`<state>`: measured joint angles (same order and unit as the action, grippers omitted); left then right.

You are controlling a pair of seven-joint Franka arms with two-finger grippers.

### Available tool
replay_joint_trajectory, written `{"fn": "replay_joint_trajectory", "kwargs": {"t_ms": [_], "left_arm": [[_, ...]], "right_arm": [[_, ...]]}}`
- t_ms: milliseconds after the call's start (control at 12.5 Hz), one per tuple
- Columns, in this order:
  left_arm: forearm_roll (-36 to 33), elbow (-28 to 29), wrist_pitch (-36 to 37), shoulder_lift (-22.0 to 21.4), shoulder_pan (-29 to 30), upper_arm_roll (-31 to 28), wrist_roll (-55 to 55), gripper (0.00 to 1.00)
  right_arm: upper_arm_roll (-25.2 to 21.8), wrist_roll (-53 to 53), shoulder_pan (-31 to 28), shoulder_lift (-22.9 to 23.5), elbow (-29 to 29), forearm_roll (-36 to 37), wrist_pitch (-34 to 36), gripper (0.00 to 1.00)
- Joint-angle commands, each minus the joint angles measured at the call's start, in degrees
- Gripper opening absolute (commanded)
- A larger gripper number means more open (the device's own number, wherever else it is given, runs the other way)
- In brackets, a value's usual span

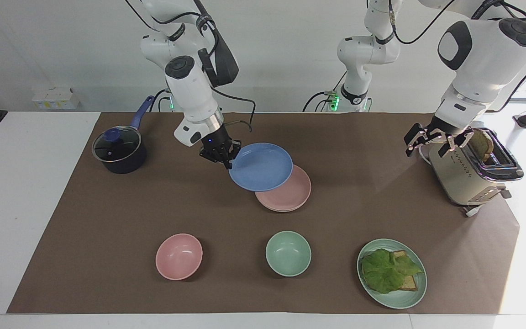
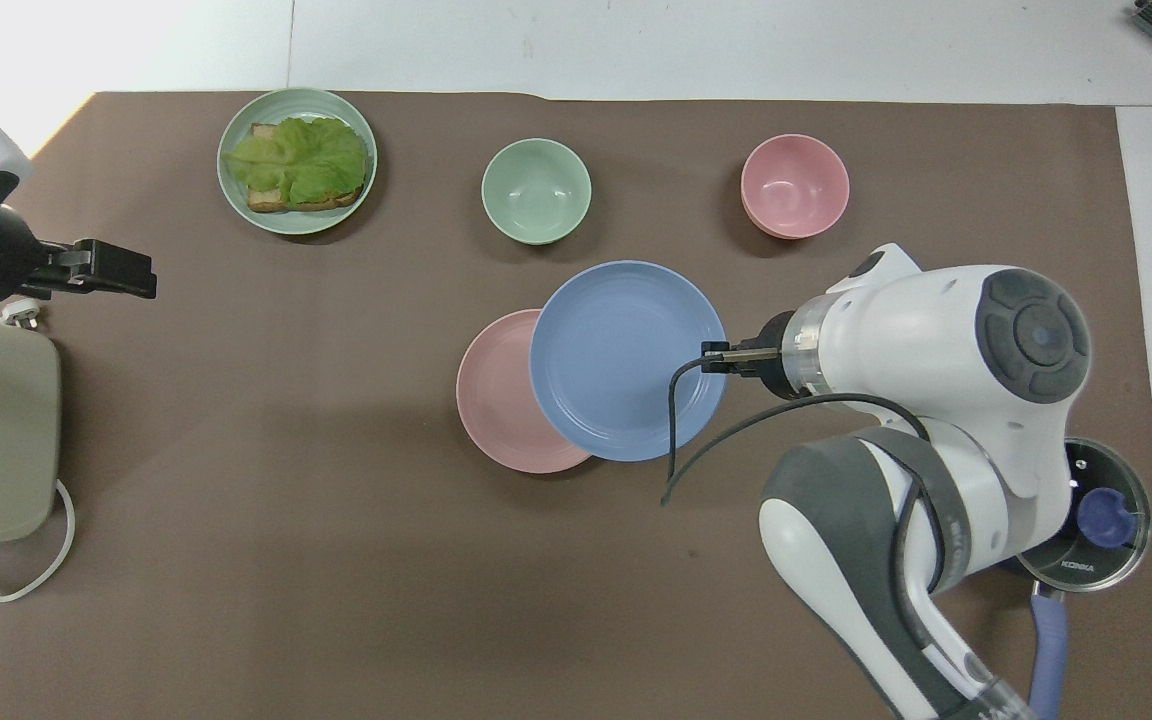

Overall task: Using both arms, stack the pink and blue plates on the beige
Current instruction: 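Carry the blue plate with the right gripper onto the pink plate, then lower the blue plate onto the stack and open the right gripper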

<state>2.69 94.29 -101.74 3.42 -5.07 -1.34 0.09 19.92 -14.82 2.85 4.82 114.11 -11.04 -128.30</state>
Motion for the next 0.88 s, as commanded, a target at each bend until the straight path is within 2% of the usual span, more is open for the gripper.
{"fn": "replay_joint_trajectory", "kwargs": {"t_ms": [0, 241, 802], "left_arm": [[-0.8, -0.8, 0.9, 0.3, 0.4, 0.3, 0.2, 1.0], [-0.8, -0.8, 0.9, 0.3, 0.4, 0.3, 0.2, 1.0], [-0.8, -0.8, 0.9, 0.3, 0.4, 0.3, 0.3, 1.0]], "right_arm": [[0.1, -1.2, 2.7, 2.6, 0.4, -0.7, -5.0, 0.0], [0.1, -1.1, 4.1, 4.4, 1.5, -0.8, -6.3, 0.0], [0.1, -1.4, 5.9, 9.9, 3.6, -0.6, -16.6, 0.0]]}}
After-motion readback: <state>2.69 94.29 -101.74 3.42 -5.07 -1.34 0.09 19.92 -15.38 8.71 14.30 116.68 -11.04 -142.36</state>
